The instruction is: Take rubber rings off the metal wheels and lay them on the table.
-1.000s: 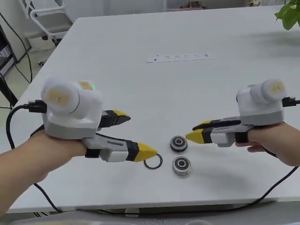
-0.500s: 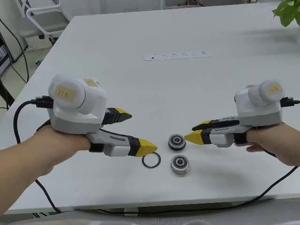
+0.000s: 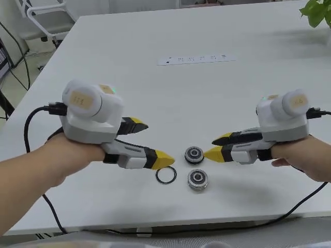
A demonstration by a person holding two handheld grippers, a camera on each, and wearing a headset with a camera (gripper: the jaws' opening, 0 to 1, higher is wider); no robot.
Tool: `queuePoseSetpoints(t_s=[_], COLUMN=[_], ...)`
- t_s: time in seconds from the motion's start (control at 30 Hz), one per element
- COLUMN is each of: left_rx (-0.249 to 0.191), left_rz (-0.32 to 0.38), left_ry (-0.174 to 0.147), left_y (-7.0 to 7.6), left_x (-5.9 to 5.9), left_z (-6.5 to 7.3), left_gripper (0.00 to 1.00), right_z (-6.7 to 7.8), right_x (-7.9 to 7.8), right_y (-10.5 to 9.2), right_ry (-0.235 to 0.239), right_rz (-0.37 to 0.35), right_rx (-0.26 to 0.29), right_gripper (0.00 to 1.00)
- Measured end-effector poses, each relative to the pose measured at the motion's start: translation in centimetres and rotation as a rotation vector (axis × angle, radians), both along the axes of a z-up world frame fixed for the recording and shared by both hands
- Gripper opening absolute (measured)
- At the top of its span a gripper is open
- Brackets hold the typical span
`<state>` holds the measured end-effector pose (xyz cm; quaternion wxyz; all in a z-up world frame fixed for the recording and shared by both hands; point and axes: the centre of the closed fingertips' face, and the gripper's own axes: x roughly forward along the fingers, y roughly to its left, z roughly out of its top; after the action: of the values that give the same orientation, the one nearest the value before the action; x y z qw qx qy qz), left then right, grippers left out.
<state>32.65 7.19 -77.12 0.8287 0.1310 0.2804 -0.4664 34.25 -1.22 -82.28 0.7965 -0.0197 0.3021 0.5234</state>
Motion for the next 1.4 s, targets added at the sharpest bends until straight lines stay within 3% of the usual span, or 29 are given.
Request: queuePoseSetpoints(t_s=[0.5,1.4], left_rx=[0.035,0.076], left_rz=[-0.032,-0.093], left_ry=[0.016,0.021], left_y=[-0.9,-3.1], left_x=[0.7,1.9], left_z=[-1.8,-4.0], left_gripper=[0.63,0.54], right_z=[-1.6,-2.7], right_x=[-0.1,-0.1], right_y=[0.2,0.6], right_ry=[-0.044,-0.067], right_rz=[0.064,0.109], right_rx=[-0.070,-0.097], right_gripper=[0.31,0.29])
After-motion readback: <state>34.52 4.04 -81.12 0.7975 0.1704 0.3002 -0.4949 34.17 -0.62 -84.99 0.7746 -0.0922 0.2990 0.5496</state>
